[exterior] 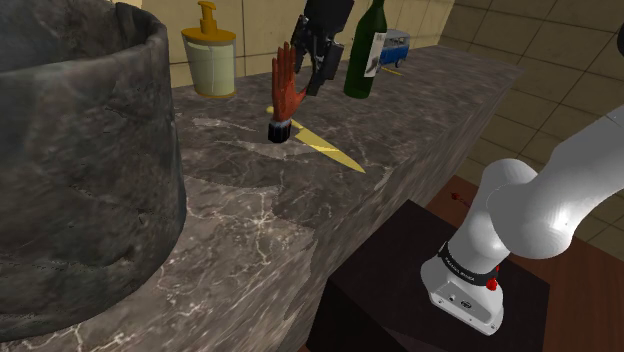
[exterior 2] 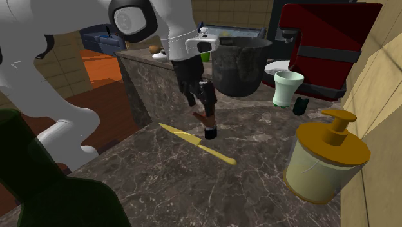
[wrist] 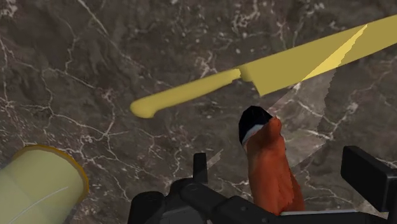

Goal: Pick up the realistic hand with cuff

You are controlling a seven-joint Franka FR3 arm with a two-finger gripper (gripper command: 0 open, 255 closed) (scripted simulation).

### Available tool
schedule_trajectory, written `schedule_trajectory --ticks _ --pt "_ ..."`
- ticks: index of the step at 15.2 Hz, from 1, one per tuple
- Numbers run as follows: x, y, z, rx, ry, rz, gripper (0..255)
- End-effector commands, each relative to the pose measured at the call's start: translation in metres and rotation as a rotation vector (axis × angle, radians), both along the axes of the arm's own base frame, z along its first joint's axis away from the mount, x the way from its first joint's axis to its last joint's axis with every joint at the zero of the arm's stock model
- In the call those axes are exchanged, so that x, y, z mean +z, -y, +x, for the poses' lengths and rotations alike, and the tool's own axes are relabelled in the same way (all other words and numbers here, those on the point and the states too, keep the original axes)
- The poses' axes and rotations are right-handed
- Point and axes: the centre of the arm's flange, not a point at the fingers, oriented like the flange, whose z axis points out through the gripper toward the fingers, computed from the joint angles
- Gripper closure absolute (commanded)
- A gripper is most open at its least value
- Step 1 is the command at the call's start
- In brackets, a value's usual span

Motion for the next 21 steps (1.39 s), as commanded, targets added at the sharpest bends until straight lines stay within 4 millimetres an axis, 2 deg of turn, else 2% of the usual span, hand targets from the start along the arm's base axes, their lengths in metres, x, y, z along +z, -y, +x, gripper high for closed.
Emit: schedule_trajectory --ticks 1,2,11,21 --pt "-0.003 0.0 0.0 0.0 0.0 0.0 0" --pt "-0.003 0.0 0.0 0.0 0.0 0.0 255" --pt "-0.003 0.0 0.0 0.0 0.0 0.0 255" --pt "0.05 0.0 0.0 0.0 0.0 0.0 255"
